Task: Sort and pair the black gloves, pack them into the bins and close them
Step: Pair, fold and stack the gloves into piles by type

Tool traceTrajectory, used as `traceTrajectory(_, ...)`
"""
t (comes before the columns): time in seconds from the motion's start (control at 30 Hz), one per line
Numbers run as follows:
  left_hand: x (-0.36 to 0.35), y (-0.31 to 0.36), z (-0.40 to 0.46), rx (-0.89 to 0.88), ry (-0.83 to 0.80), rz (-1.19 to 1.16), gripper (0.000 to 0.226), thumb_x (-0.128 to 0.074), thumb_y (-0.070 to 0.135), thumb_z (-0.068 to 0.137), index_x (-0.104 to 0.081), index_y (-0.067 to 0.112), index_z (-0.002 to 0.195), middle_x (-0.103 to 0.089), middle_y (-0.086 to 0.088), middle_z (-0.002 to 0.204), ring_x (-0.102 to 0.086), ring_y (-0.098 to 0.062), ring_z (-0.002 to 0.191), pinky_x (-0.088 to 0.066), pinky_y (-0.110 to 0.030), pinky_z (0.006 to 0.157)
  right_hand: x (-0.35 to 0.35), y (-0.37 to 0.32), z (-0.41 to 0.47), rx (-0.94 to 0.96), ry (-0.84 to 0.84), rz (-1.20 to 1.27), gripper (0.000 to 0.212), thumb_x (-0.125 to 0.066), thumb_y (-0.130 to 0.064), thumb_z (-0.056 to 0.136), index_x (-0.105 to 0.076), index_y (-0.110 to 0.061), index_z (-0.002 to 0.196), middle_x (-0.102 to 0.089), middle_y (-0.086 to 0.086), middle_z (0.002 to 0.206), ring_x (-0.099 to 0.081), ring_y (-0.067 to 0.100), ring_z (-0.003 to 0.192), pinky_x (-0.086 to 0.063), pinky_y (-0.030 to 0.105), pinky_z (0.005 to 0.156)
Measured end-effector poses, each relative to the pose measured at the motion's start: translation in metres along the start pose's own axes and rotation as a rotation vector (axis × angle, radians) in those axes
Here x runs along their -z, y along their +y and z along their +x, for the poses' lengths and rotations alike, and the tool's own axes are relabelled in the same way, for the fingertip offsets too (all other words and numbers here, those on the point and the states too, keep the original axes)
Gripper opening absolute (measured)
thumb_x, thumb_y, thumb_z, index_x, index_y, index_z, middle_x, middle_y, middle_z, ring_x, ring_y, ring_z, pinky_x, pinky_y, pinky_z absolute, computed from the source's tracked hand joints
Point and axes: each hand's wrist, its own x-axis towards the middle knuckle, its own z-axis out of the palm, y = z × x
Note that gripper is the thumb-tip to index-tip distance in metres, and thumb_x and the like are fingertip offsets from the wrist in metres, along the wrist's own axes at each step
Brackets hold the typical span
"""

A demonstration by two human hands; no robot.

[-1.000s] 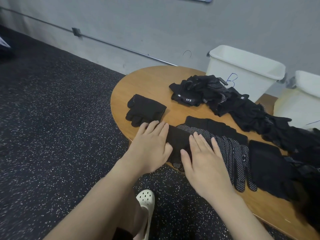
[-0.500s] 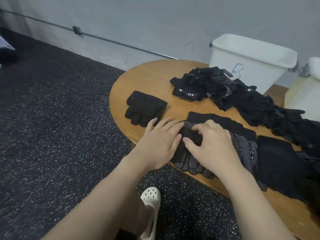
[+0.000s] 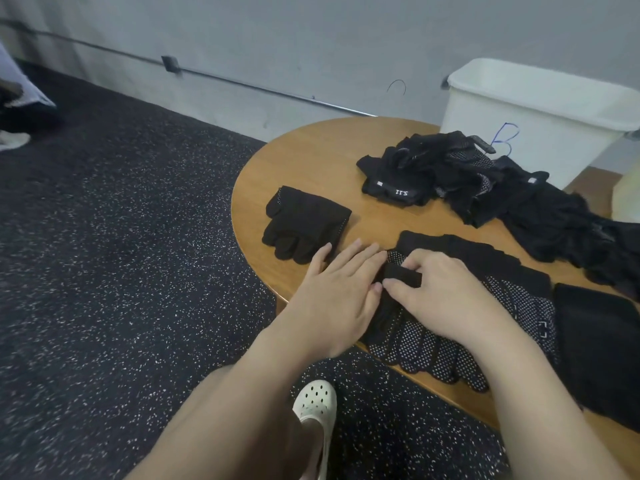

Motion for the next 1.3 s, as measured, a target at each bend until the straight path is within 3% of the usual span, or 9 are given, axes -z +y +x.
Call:
traceTrajectory(0.17, 0.008, 0.001, -0.001, 0.007, 0.084, -0.203, 0.053, -0.037, 0.029, 0.102, -0.040, 0.024, 0.154, -0.037, 0.011, 0.162, -0.016, -0.004, 0.155, 0.000, -0.040, 0.128, 0.000, 0.001, -0.004, 0.083, 0.082, 0.109, 0.012, -0.068, -0.041, 0.094, -0.064, -0.031, 0.094, -0.066, -0.009, 0.081, -0.065, 0.011, 0.076, -0.053, 0.034, 0.072)
traceTrajectory(0.27, 0.019, 0.003, -0.004, 0.077, 0.134, -0.462, 0.043, -0.052, 0.026, 0.084, -0.058, 0.021, 0.126, -0.059, 0.008, 0.131, -0.042, -0.005, 0.131, -0.025, -0.039, 0.121, 0.008, 0.002, -0.009, 0.153, 0.005, 0.237, 0.017, -0.069, -0.042, 0.092, -0.060, -0.034, 0.081, -0.067, -0.004, 0.069, -0.055, 0.007, 0.049, -0.048, 0.030, 0.055)
traceTrajectory(0.33, 0.028, -0.001, -0.007, 0.120, 0.188, -0.732, 0.022, -0.063, 0.019, 0.082, -0.061, 0.018, 0.105, -0.066, 0.001, 0.106, -0.057, -0.012, 0.107, -0.046, -0.038, 0.099, 0.015, 0.000, -0.013, 0.205, -0.055, 0.362, 0.016, -0.069, -0.040, 0.092, -0.062, -0.031, 0.080, -0.071, -0.009, 0.075, -0.063, 0.012, 0.059, -0.055, 0.038, 0.066)
traceTrajectory(0.43, 0.038, -0.015, -0.013, 0.174, 0.242, -1.125, 0.013, -0.071, 0.014, 0.084, -0.060, 0.012, 0.091, -0.065, -0.018, 0.095, -0.059, -0.015, 0.085, -0.048, -0.032, 0.073, 0.019, -0.005, -0.015, 0.270, -0.128, 0.564, 0.014, -0.069, -0.034, 0.095, -0.065, -0.025, 0.085, -0.075, -0.003, 0.081, -0.073, 0.019, 0.070, -0.059, 0.047, 0.076)
traceTrajectory(0.6, 0.036, -0.033, -0.016, 0.274, 0.201, -1.680, 0.028, -0.081, 0.018, 0.076, -0.074, 0.017, 0.103, -0.074, -0.009, 0.098, -0.071, -0.019, 0.090, -0.057, -0.027, 0.073, 0.014, -0.012, -0.008, 0.335, 0.000, 0.725, 0.010, -0.069, -0.030, 0.094, -0.065, -0.029, 0.085, -0.076, -0.003, 0.083, -0.074, 0.016, 0.068, -0.058, 0.027, 0.066)
traceTrajectory(0.77, 0.036, -0.041, -0.018, 0.278, 0.155, -1.569, 0.034, -0.080, 0.023, 0.084, -0.073, 0.012, 0.116, -0.076, -0.011, 0.110, -0.074, -0.020, 0.092, -0.057, -0.028, 0.069, 0.008, -0.023, 0.008, 0.295, 0.076, 0.936, 0.010, -0.069, -0.020, 0.095, -0.069, -0.025, 0.086, -0.076, 0.002, 0.084, -0.074, 0.017, 0.071, -0.059, 0.028, 0.059)
traceTrajectory(0.97, 0.038, -0.048, -0.018, 0.317, 0.223, -1.470, 0.018, -0.075, 0.020, 0.089, -0.076, 0.020, 0.107, -0.078, -0.002, 0.094, -0.071, -0.012, 0.071, -0.053, -0.023, 0.053, -0.002, -0.039, 0.025, 0.253, 0.126, 1.007, 0.010, -0.071, -0.022, 0.096, -0.072, -0.030, 0.091, -0.078, 0.006, 0.086, -0.075, 0.031, 0.080, -0.063, 0.048, 0.066)
traceTrajectory(1.1, 0.038, -0.055, -0.017, 0.351, 0.403, -1.384, 0.018, -0.071, 0.023, 0.090, -0.077, 0.021, 0.107, -0.079, -0.004, 0.100, -0.072, -0.012, 0.086, -0.054, -0.023, 0.068, -0.005, -0.050, 0.037, 0.267, 0.085, 1.016, 0.007, -0.074, -0.022, 0.092, -0.074, -0.029, 0.095, -0.079, 0.002, 0.091, -0.076, 0.024, 0.081, -0.064, 0.041, 0.063)
traceTrajectory(1.3, 0.054, -0.071, 0.001, 0.447, 0.605, -1.224, 0.022, -0.073, 0.028, 0.088, -0.077, 0.020, 0.109, -0.080, 0.000, 0.104, -0.076, -0.022, 0.100, -0.060, -0.050, 0.090, -0.011, -0.062, 0.063, 0.213, 0.108, 1.025, 0.021, -0.076, -0.012, 0.092, -0.070, -0.019, 0.111, -0.079, -0.002, 0.097, -0.077, 0.015, 0.082, -0.061, 0.026, 0.061)
